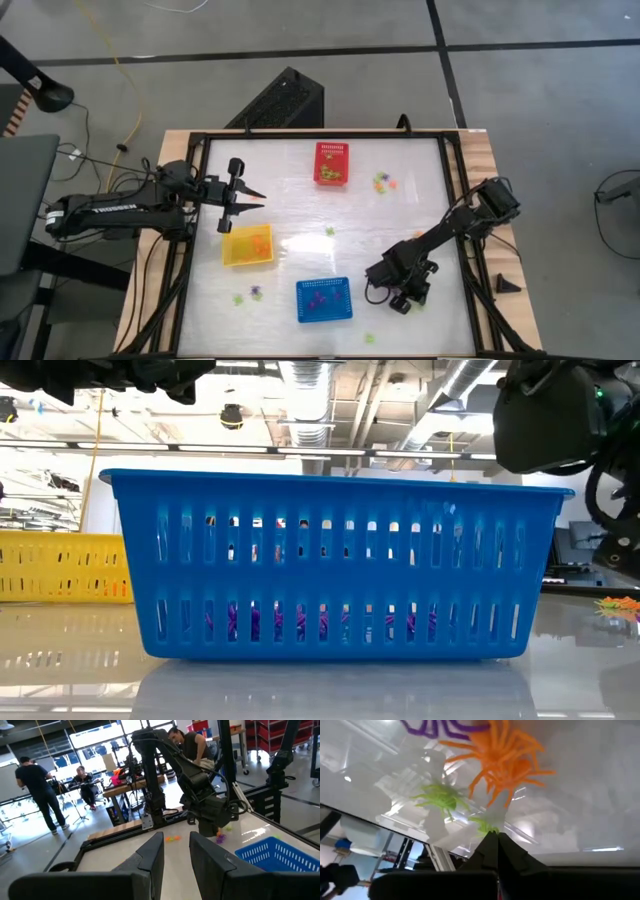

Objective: Sort Halloween decoration
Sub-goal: Put the green spider toy into the red basket

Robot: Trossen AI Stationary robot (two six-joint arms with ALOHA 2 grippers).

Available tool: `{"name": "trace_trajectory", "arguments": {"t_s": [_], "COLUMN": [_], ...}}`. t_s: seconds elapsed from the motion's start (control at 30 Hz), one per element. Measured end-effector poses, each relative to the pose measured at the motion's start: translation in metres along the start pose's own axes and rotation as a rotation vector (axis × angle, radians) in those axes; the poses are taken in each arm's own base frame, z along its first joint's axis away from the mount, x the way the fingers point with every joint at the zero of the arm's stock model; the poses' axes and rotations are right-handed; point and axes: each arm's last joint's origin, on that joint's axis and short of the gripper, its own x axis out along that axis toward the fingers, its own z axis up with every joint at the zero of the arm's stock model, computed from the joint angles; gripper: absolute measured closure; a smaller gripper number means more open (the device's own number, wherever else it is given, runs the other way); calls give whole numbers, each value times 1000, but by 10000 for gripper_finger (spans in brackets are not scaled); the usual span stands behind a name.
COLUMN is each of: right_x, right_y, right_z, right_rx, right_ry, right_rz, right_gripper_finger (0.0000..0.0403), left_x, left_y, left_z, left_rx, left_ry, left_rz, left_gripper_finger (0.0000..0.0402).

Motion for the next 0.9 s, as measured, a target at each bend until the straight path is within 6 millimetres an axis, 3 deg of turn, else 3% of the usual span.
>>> {"name": "trace_trajectory", "arguments": {"t_s": [0.23,0.47,0.67,0.8,0.9], "right_x": [-25,-74,-134,-170,-197], "right_y": [15,25,28,26,20], "right_z": [-1,-10,10,33,55], "right_rx": [-52,-86,-165,-227,-291], "right_ry": [-13,-140,-639,-973,-1131], "right_rz": [16,-150,-408,-541,-567], "right_gripper_finger": [376,383,371,375,381], "left_x": [0,0,0,0,0], "left_y": [0,0,0,0,0], "left_z": [0,0,0,0,0], "left_rx": [0,0,0,-1,-2], "left_ry": [0,0,0,0,0], "left_rz": [0,0,0,0,0], "left_gripper_finger": [319,319,319,319,319]}}
